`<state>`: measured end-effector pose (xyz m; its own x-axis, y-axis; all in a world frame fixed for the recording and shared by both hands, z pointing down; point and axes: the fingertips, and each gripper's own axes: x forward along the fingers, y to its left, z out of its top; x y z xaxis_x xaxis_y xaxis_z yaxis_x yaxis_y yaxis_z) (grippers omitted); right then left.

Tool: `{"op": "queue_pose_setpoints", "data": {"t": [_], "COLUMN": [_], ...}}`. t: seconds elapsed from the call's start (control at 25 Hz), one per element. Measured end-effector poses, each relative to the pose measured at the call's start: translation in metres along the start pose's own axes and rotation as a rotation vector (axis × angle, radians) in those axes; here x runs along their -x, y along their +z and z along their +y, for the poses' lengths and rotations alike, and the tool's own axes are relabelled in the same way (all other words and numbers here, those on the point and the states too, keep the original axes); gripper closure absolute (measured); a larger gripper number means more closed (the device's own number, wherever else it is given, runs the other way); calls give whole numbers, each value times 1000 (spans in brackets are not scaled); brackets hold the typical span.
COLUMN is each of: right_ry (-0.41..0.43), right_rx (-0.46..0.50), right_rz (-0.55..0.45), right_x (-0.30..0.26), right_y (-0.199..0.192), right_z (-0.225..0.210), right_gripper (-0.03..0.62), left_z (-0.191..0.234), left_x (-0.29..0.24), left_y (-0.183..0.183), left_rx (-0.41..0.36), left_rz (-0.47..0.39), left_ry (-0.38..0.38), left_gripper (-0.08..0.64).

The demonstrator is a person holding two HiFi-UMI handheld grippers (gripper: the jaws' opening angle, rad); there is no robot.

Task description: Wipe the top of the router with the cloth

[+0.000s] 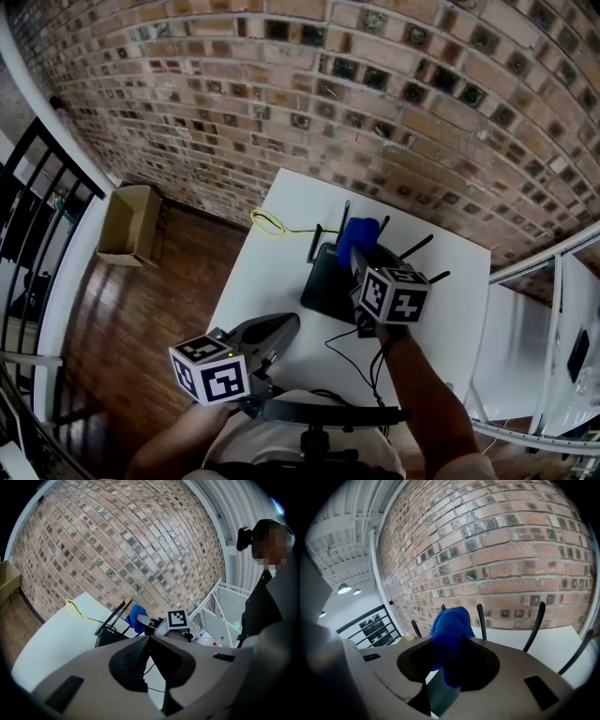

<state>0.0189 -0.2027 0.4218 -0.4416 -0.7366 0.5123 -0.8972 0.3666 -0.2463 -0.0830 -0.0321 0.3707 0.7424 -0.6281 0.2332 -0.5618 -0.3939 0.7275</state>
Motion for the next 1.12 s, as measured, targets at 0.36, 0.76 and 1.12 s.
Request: {"op": "queue_pose_setpoints", "data": {"t": [0.36, 0.76, 1.12], "right_ry": [-5, -36, -68], "right_rx": [91, 84, 81], "right_rz": [-100, 69, 225], "right_x": [-22, -62, -90], "right_y": [50, -17, -67], "right_z": [18, -7, -28], "right_gripper": [456, 456, 455], "left_z": [13, 30, 35], "left_x": [20, 35, 33], "left_y": [2, 3, 4], "left_rx": [21, 40, 45], "left_rz": [-27, -50, -45], "left_ry": [38, 85, 98], "left_gripper": [535, 534, 534]}}
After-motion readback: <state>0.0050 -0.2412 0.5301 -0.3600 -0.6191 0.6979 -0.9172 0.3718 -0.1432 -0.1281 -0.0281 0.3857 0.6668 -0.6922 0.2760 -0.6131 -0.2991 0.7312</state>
